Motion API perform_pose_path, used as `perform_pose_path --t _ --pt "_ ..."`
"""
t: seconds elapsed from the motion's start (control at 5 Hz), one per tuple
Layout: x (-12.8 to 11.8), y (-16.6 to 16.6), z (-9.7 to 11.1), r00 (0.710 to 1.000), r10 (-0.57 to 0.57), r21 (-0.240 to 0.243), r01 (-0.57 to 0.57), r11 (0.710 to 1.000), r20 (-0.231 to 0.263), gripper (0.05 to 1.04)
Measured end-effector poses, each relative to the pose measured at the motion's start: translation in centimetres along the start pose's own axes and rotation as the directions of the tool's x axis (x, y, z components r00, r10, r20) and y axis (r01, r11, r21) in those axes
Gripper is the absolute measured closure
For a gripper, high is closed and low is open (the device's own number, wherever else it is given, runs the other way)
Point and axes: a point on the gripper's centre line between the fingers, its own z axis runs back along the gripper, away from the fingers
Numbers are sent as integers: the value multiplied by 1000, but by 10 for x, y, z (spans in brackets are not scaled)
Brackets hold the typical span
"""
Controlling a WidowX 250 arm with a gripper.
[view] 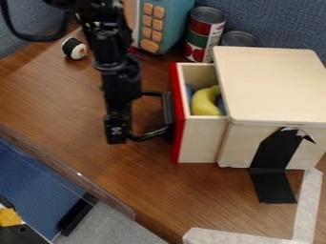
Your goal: Close the drawer
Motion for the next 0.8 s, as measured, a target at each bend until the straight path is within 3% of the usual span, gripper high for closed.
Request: perform_pose_path --t 0.2,0.8 --pt "27 -1 2 1000 10 1 -10 1000 15 83" --pt "57 13 -15 998 70 -28 -70 997 -8 83"
